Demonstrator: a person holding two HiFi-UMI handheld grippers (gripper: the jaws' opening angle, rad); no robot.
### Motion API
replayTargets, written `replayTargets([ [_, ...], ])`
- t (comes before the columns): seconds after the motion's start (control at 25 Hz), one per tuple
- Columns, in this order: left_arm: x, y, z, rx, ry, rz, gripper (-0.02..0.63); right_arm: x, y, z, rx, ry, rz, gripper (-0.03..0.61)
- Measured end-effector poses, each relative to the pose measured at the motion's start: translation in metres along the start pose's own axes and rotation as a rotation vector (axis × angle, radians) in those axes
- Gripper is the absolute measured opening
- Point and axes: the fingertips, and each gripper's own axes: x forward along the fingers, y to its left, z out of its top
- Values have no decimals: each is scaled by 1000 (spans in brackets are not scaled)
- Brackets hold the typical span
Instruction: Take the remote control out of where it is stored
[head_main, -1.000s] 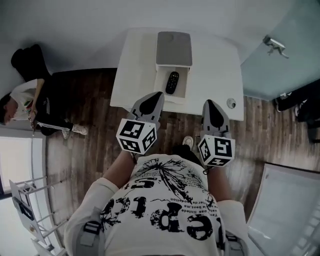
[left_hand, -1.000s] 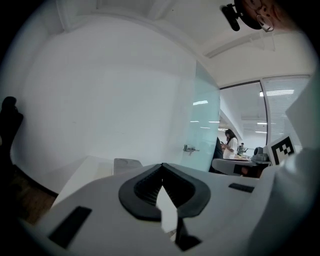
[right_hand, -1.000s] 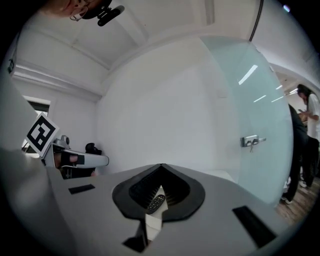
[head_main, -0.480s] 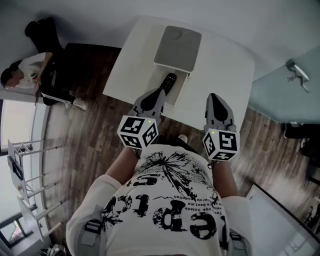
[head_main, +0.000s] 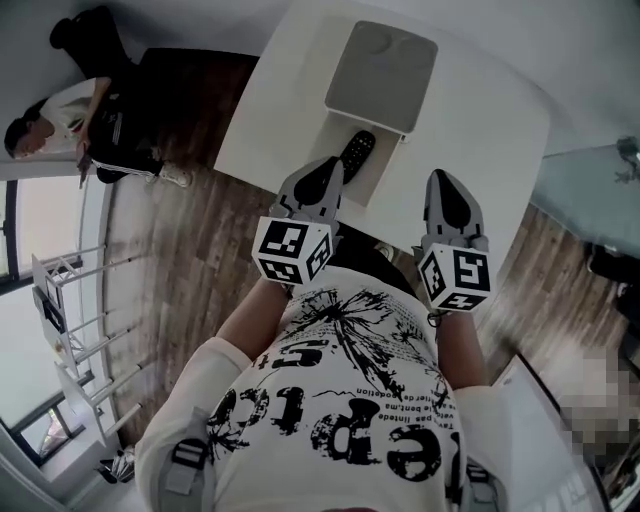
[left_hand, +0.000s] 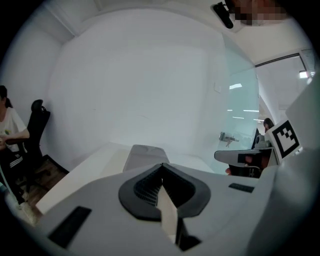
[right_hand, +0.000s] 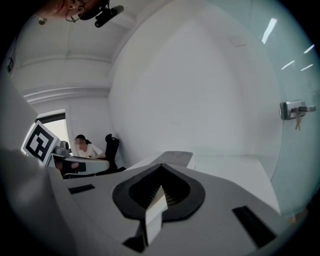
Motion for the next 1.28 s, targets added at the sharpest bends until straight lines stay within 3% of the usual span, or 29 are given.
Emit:
replayTargets([
  [0.36, 53, 27, -50, -102, 246, -106, 17, 45, 4, -29, 31, 118, -29, -6],
  [0.8, 90, 23, -104, 101, 456, -163, 288, 72, 9, -73, 74, 220, 6, -6],
  [0.96, 99, 23, -121, 107, 542, -155, 305, 76, 1, -81, 91, 241, 2, -6],
  [1.12, 107, 24, -129, 34, 618, -158, 307, 82, -10, -85, 109, 255, -9, -6],
  [1.28, 116, 24, -144, 74, 714, -156, 305, 89, -18, -86, 125, 263, -12, -6],
])
